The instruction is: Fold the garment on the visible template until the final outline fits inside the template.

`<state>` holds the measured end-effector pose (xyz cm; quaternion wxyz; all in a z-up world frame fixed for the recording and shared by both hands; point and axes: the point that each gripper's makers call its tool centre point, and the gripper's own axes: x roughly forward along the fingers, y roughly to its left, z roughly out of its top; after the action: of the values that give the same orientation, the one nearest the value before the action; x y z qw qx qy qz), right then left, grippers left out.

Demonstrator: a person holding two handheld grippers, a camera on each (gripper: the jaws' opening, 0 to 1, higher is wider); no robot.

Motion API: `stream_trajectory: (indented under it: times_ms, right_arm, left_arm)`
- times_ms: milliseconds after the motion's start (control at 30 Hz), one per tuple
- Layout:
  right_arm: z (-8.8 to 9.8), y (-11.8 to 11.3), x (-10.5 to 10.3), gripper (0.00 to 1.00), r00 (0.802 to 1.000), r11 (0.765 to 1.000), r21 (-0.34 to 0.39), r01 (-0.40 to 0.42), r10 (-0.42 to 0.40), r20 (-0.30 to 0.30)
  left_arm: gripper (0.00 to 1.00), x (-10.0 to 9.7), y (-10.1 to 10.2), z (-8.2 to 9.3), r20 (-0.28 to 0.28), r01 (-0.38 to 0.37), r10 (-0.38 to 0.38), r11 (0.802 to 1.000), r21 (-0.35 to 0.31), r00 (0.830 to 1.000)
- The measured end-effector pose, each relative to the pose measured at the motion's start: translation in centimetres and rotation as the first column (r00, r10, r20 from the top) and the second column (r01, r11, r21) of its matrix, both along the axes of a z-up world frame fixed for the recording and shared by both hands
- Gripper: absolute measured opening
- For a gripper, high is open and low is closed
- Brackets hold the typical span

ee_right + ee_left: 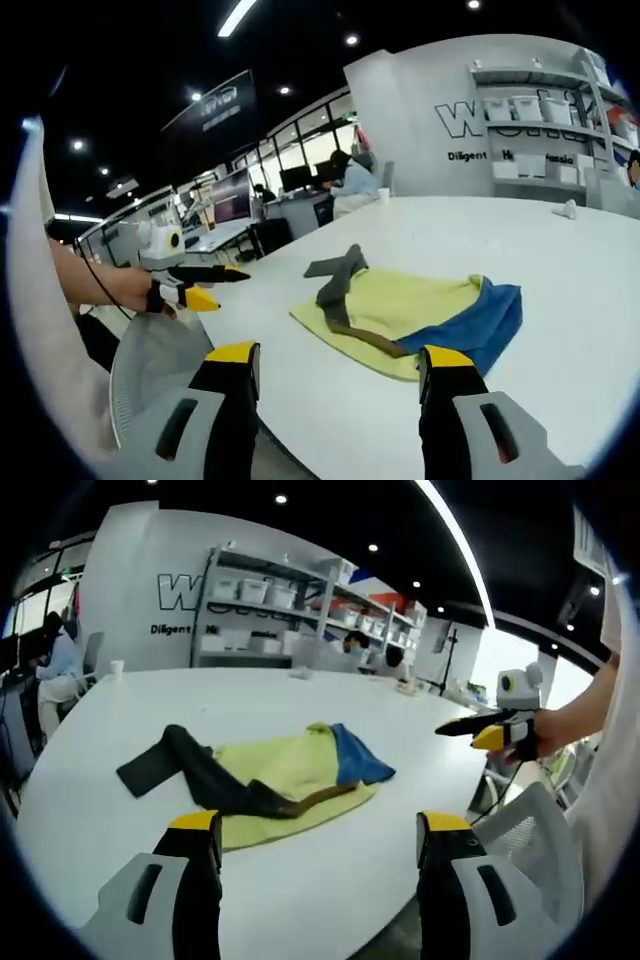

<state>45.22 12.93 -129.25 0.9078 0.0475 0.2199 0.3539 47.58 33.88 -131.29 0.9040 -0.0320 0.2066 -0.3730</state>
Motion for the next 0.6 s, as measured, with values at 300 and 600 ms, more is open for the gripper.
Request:
stream_trajectory:
  times_ms: [300,600]
  right_arm:
    - [-0.31,0.47,-0.22,0.64,1.000,1.000,-0.002,-0.005,0.005,-0.019]
    - [-0.38,0.84,-0.21,0.64,1.000,1.000,-0.009,-0.010,0.010,-0.020]
  left_arm:
    - [0.77,-0.16,0.51,0.06,0.011,-0.006,0.006,1.000,0.013,1.000]
    - [0.78,-0.67,0.35,-0.02,0.018,0.005,-0.005,1.000,0.022,1.000]
